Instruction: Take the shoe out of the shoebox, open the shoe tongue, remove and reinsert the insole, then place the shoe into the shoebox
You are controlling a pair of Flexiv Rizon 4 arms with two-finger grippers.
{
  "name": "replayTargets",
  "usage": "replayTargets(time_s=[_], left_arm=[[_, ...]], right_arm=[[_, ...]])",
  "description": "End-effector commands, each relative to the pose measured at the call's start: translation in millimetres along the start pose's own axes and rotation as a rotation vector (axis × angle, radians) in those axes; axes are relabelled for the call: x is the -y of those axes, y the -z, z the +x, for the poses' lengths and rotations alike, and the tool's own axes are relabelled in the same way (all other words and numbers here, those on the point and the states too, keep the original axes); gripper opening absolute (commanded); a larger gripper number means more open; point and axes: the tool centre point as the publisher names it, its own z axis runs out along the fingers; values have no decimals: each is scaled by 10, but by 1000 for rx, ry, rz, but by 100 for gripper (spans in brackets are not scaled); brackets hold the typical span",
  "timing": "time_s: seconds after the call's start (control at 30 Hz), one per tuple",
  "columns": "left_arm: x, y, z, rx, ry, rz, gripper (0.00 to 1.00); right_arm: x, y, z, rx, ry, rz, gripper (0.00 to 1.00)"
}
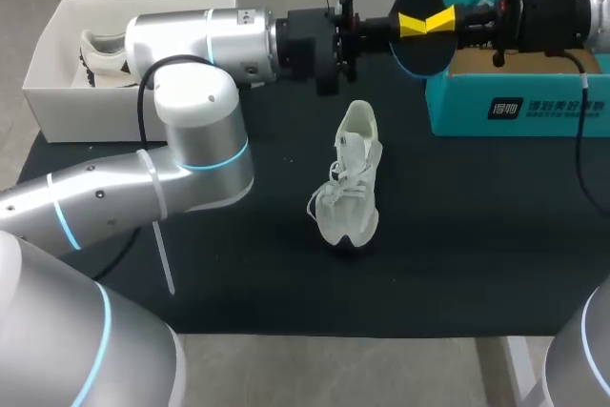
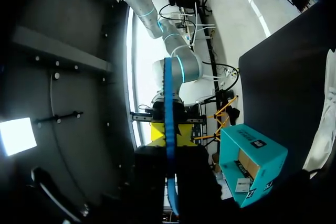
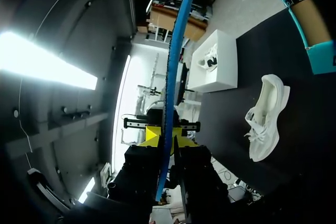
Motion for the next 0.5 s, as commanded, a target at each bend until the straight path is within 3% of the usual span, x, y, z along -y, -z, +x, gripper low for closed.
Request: replayTargets(time_s=[0.03,0.23,0.33,0.5], left_arm=[[2,3,24,0,-2,-2,0],[7,13,27,-1,-3,-3,0],[9,14,27,0,-5,-1,0],[19,17,30,-1,-6,1,0]], right_arm=[[13,-4,-1,2,-1,-6,15],[12,-2,-1,2,-4,-2,15],[12,-6,-1,2,-5,0,0],[19,-12,-9,2,-7,2,0]])
